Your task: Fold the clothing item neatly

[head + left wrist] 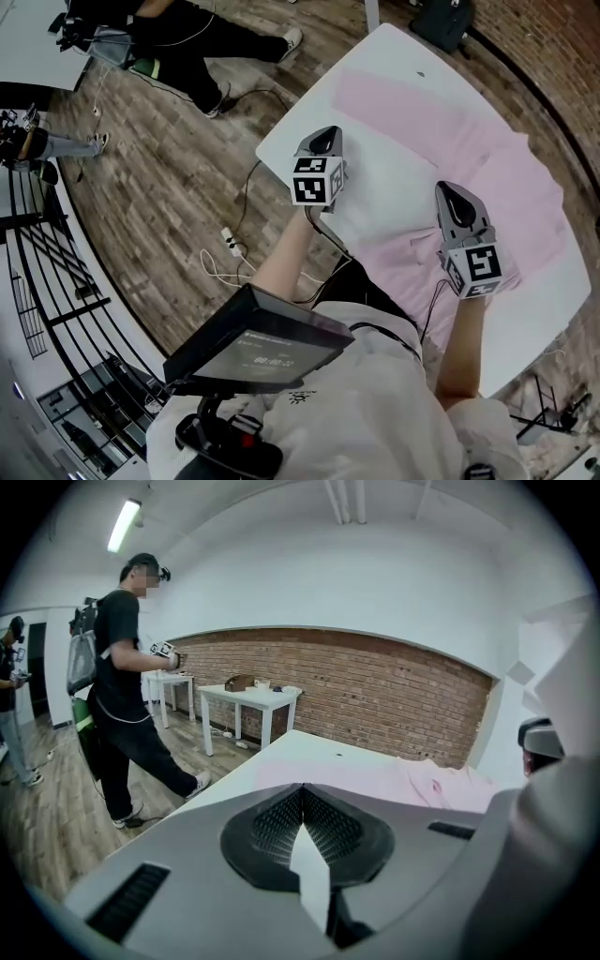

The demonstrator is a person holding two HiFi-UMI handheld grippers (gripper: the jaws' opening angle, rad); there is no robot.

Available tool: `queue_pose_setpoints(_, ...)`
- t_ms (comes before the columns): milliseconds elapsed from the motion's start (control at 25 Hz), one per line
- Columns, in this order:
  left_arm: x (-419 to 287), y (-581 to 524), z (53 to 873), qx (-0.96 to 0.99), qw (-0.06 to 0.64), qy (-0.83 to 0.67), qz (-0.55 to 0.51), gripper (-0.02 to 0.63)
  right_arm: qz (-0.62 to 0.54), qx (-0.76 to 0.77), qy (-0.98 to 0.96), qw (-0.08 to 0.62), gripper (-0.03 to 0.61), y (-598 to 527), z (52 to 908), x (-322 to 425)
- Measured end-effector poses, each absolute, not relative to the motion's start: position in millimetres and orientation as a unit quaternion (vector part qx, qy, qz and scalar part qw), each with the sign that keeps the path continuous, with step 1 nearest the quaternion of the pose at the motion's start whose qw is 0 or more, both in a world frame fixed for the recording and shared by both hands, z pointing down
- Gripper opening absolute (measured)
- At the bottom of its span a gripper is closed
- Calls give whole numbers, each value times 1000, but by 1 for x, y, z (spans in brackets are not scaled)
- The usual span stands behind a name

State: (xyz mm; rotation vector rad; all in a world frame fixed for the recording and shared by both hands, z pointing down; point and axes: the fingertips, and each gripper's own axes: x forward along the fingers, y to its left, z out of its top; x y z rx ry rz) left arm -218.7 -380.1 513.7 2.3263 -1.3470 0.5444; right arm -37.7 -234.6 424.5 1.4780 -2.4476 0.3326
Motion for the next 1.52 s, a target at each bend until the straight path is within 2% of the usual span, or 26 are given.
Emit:
queue_pose_setpoints(200, -217, -414, 539, 827, 194, -480, 219, 5, 125, 512, -838, 138, 5, -247, 436, -43)
queue_pose_setpoints(440, -225, -448, 570, 813, 216, -487, 238, 109, 139, 515, -832, 153, 5, -264, 450, -45)
queue_pose_setpoints(760, -229, -471, 597, 795, 239, -492, 262, 167, 155, 524, -823, 156, 5, -280, 457, -44)
queue_pose_setpoints(1520, -230, -484, 627, 774, 297, -488, 275, 172, 168, 544, -807, 156, 3, -283, 465, -28)
